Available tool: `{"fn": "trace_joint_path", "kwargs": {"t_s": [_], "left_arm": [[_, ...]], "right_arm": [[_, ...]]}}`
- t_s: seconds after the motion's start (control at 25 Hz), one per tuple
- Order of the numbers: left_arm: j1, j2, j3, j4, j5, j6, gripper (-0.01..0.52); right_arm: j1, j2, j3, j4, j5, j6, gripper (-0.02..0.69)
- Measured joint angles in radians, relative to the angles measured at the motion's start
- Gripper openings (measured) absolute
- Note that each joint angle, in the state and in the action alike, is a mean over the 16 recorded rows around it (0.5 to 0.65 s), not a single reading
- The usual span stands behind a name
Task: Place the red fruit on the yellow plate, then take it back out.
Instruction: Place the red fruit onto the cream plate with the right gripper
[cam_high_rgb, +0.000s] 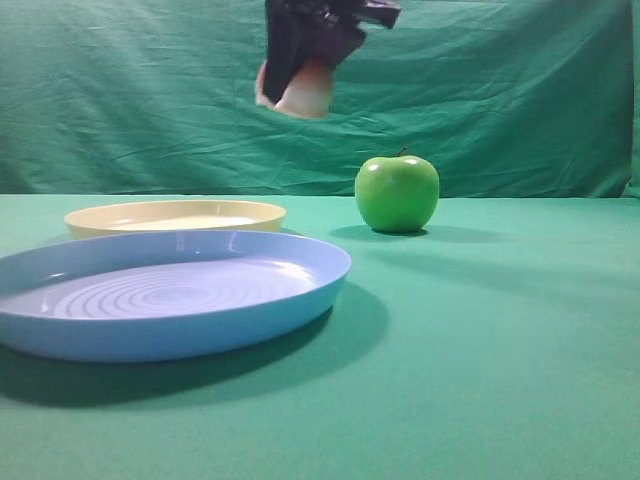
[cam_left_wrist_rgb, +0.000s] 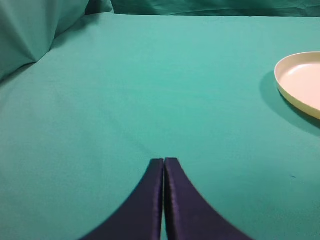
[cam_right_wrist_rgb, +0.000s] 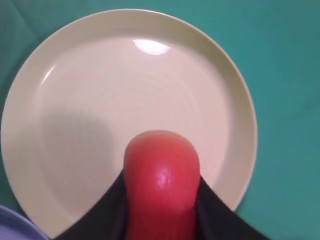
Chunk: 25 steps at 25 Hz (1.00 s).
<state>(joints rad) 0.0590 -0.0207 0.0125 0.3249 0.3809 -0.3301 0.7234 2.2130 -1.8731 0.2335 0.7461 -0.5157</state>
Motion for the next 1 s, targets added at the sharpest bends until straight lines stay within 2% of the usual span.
{"fn": "trace_joint_path", "kwargs": {"t_s": [0.12, 0.24, 0.52, 0.76, 0.88, 1.0], "left_arm": [[0.0, 0.0, 0.0, 0.0, 0.0, 0.0, 0.0], [0.0, 0.0, 0.0, 0.0, 0.0, 0.0, 0.0], [0.0, 0.0, 0.0, 0.0, 0.0, 0.0, 0.0], [0.0, 0.0, 0.0, 0.0, 0.0, 0.0, 0.0], [0.0, 0.0, 0.0, 0.0, 0.0, 0.0, 0.0], [0.0, 0.0, 0.0, 0.0, 0.0, 0.0, 0.0]], "right_arm": [[0.01, 0.047, -0.018, 0.039, -0.036, -0.053, 0.196], [0.014, 0.08, -0.025, 0.077, -0.068, -0.1, 0.234], [0.016, 0.115, -0.036, 0.13, -0.1, -0.167, 0.423], [0.014, 0.09, -0.067, 0.12, -0.043, -0.148, 0.565], [0.007, 0.05, -0.091, 0.096, 0.018, -0.086, 0.551], [-0.007, -0.005, -0.115, 0.063, 0.099, 0.002, 0.458]]}}
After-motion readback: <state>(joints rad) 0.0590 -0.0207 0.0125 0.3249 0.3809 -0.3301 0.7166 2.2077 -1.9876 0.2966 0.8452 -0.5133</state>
